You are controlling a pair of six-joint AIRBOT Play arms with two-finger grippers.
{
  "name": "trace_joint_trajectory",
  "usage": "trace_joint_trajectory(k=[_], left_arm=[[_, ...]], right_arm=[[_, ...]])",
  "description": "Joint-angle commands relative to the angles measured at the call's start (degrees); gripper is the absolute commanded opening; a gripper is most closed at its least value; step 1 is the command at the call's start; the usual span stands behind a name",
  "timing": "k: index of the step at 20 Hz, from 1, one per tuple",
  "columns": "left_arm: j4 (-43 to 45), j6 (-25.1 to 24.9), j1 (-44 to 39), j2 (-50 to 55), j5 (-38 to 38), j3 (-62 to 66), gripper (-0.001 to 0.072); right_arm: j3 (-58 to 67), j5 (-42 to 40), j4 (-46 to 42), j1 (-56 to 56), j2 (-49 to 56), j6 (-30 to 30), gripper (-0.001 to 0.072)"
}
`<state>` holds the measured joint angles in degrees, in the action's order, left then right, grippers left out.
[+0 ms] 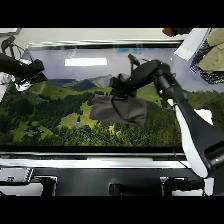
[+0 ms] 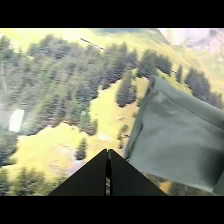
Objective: Fold the clothes and pants, and hang the long-sleeved shirts on hangers.
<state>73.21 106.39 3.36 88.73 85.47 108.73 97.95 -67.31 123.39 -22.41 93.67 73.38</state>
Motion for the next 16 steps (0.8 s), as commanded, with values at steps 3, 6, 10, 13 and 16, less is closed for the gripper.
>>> trace_joint_trajectory(k=[3, 6, 10, 13, 16], left_arm=[[0.8, -0.5, 1.1, -0.2, 0.0, -1.0, 0.0018], [0.8, -0.5, 1.1, 0.0, 0.0, -1.0, 0.0018], [0.8, -0.5, 1.1, 0.5, 0.0, -1.0, 0.0018], [0.8, -0.5, 1.1, 0.6, 0.0, -1.0, 0.0018], [0.8, -0.5, 1.1, 0.6, 0.6, -1.0, 0.0018]], right_arm=[[0.0, 5.2, 1.4, -3.6, 3.0, -1.7, 0.0036], [0.0, 6.1, 4.1, -4.1, 3.3, -1.6, 0.0147], [0.1, 4.9, 11.7, -4.3, 2.6, 2.2, 0.0544], [0.1, 6.6, 12.0, -3.3, -1.3, 3.6, 0.0578], [0.1, 5.7, 10.2, 3.2, -6.0, 4.4, 0.0609]])
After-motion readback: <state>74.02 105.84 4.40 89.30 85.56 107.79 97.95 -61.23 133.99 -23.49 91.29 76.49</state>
